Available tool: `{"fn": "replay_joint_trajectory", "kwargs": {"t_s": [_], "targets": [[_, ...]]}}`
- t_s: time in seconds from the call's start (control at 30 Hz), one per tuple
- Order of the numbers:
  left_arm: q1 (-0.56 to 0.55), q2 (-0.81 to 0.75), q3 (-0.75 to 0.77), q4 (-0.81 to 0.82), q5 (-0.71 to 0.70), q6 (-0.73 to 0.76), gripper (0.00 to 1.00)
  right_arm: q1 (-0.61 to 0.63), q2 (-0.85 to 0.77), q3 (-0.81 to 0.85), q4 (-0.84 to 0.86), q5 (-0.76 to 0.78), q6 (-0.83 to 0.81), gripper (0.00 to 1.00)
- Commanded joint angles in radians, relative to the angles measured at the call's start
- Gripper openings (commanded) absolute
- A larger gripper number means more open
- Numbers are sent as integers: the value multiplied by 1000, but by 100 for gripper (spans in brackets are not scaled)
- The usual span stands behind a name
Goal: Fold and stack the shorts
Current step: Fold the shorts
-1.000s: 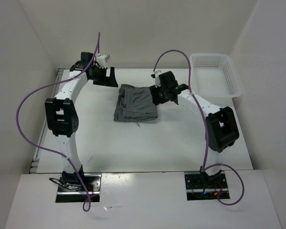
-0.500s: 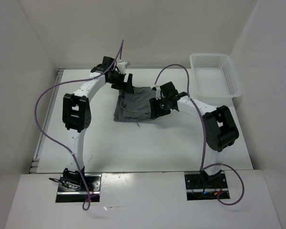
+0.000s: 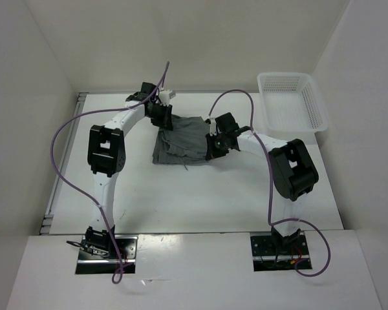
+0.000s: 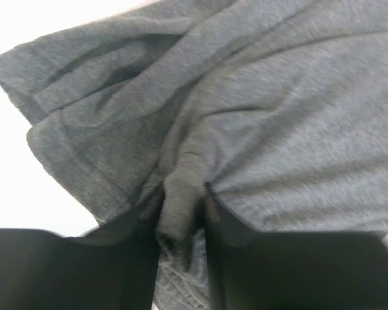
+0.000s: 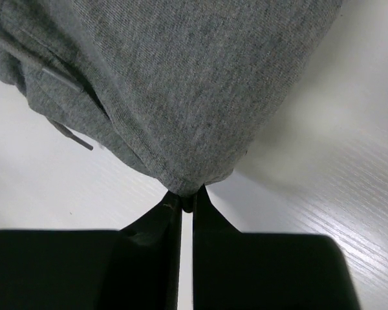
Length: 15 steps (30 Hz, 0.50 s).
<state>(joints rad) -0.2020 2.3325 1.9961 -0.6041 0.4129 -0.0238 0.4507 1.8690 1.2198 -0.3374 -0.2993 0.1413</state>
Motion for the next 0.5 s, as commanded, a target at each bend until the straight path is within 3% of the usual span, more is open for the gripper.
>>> {"fn": "replay_joint_trajectory", "kwargs": {"t_s": [0.0,0.07,0.1,0.13,0.27,0.4,0.47], "targets": [[9,22,27,32,-52,24,39,-6,12,-14,35,5,4,0],[9,22,27,32,-43,24,47,-6,12,-14,25,-4,-41,7],[9,13,27,32,-43,24,54,-6,1,1,24,-14,-60,16],[9,13,27,32,-31,24,70,-6,-11,10,9,-14,-81,33],[18,-76,18,23,-31,24,93,-6,-76,61,-93,-40,-232,57],[59,-183,-2,12,-31,24,100,-55,-210,124,-195,-40,-321,77],[84,-219,-16,3,-60,24,100,-105,-260,142,-207,-15,-342,81]]}}
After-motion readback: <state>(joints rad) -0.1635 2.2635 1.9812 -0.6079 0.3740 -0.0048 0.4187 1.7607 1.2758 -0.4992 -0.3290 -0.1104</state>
